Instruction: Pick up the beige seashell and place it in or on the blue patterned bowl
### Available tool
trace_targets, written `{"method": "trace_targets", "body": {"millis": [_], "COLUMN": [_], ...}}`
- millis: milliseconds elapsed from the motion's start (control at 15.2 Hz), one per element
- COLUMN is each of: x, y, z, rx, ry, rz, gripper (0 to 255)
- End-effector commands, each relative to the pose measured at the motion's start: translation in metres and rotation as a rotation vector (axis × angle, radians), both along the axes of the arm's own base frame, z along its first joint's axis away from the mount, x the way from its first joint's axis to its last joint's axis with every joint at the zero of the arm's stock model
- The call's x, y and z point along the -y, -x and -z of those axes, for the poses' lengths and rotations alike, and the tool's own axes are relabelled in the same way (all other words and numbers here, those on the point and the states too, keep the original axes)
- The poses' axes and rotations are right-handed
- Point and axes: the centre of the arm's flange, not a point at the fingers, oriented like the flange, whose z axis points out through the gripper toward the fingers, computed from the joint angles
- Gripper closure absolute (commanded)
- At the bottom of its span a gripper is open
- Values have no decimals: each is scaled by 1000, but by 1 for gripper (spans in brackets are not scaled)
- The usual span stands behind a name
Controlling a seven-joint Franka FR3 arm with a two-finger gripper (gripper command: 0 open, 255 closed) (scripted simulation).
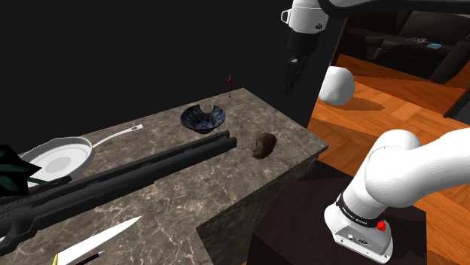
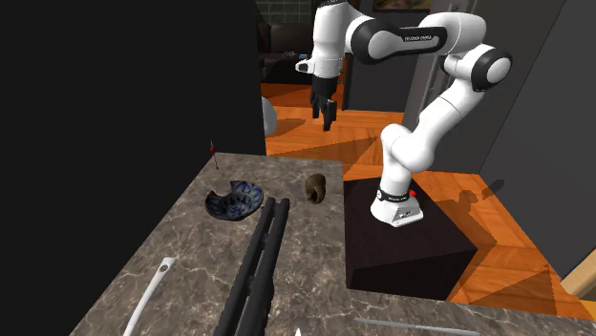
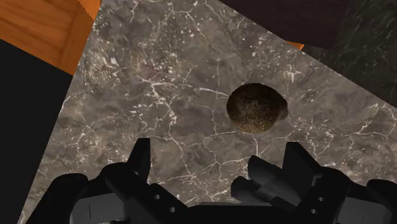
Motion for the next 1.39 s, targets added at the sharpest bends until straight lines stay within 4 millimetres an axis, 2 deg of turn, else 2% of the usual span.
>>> {"method": "trace_targets", "body": {"millis": [0,792,1320], "x": [0,-29,-34], "y": [0,-66,-60], "z": [0,145,184], "rx": [0,-188,-188], "ry": [0,-190,-190], "rz": [0,44,44], "gripper": [0,0,0]}}
